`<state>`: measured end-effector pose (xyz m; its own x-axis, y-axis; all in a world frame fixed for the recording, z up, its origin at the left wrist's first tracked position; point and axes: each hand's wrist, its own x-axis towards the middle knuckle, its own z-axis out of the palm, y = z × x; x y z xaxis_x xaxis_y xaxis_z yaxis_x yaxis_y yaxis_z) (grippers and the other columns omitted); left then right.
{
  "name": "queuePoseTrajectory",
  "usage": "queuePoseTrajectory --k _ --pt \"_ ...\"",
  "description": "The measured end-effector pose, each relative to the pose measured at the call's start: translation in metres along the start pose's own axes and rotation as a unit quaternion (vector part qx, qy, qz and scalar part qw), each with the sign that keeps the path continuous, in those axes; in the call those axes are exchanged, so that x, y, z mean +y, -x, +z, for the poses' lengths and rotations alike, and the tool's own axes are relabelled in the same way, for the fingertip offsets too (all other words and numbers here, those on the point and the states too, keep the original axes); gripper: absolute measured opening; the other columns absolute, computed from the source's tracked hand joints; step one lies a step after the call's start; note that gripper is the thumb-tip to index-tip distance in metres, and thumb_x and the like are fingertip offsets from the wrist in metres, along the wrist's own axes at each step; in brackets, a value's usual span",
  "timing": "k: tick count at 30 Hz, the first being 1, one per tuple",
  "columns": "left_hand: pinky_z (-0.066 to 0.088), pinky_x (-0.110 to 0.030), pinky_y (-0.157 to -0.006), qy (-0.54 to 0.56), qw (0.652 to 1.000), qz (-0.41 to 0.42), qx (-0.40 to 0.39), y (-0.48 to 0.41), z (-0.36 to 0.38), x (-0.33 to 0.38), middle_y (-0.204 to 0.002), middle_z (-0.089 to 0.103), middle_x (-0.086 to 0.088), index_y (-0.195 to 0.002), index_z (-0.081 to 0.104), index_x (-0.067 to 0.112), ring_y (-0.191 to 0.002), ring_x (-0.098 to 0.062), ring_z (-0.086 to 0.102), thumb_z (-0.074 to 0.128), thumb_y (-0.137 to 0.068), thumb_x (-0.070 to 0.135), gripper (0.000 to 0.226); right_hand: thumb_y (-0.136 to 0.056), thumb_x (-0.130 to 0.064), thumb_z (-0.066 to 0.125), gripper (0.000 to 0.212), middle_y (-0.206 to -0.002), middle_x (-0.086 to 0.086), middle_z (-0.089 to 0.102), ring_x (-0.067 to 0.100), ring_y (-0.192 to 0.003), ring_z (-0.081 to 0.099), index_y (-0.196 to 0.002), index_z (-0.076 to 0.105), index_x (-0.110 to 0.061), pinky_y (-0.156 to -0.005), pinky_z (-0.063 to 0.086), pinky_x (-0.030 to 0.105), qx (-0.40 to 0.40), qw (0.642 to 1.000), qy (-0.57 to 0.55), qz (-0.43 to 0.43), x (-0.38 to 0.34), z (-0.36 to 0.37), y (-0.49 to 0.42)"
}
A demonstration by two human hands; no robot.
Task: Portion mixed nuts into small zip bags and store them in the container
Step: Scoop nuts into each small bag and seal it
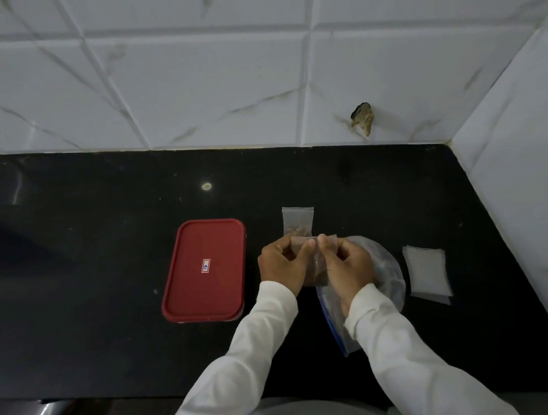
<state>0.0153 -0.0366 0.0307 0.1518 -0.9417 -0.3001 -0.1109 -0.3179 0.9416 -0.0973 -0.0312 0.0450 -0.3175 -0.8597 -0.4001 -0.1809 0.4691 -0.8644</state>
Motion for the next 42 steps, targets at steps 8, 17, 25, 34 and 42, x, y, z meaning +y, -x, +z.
queuePoseTrajectory --k 8,17,25,34,42 --pt "0.058 -0.025 -0.073 0.045 0.997 0.015 0.063 -0.009 -0.004 0.002 -0.081 0.074 0.007 -0.083 0.072 0.026 -0.078 -0.006 0.07 0.073 -0.086 0.026 0.003 -0.089 -0.039 0.065 0.01 -0.087 -0.01 0.07 0.005 -0.086 0.066 -0.089 0.069 -0.029 -0.077 0.055 0.027 -0.05 0.994 0.049 -0.08 -0.003 -0.004 -0.003" --pt "0.058 -0.027 -0.079 0.052 0.995 0.0 0.088 -0.035 0.002 -0.011 -0.083 0.074 0.005 -0.092 0.072 0.022 -0.079 -0.006 0.071 0.074 -0.086 0.025 0.007 -0.092 -0.033 0.063 0.01 -0.086 -0.01 0.069 0.004 -0.085 0.064 -0.092 0.07 -0.026 -0.08 0.053 0.026 -0.057 0.984 0.14 -0.098 -0.02 -0.003 -0.044" --pt "0.04 -0.008 -0.058 -0.022 0.989 -0.069 0.129 -0.061 0.015 -0.01 -0.08 0.068 0.011 -0.091 0.071 0.021 -0.071 0.003 0.061 0.071 -0.088 0.023 0.003 -0.087 -0.026 0.07 0.01 -0.08 -0.001 0.068 0.015 -0.081 0.066 -0.084 0.068 -0.017 -0.079 0.057 0.034 -0.004 0.95 0.294 -0.106 -0.016 0.013 -0.088" --pt "0.04 -0.011 -0.057 -0.034 0.983 -0.116 0.138 -0.074 0.02 -0.031 -0.077 0.066 0.01 -0.091 0.074 0.018 -0.066 0.003 0.057 0.071 -0.088 0.016 0.005 -0.086 -0.024 0.072 0.012 -0.083 0.004 0.067 0.02 -0.08 0.066 -0.083 0.07 -0.013 -0.071 0.057 0.03 -0.036 0.911 0.403 -0.073 -0.003 0.032 -0.116" --pt "0.04 -0.014 -0.066 -0.061 0.981 -0.128 0.128 -0.077 0.016 -0.033 -0.095 0.069 0.006 -0.105 0.074 0.016 -0.08 -0.004 0.058 0.066 -0.092 0.017 0.016 -0.085 -0.023 0.071 0.011 -0.086 0.004 0.068 0.019 -0.081 0.066 -0.083 0.071 -0.012 -0.07 0.056 0.029 -0.058 0.91 0.406 -0.059 -0.001 0.035 -0.129"
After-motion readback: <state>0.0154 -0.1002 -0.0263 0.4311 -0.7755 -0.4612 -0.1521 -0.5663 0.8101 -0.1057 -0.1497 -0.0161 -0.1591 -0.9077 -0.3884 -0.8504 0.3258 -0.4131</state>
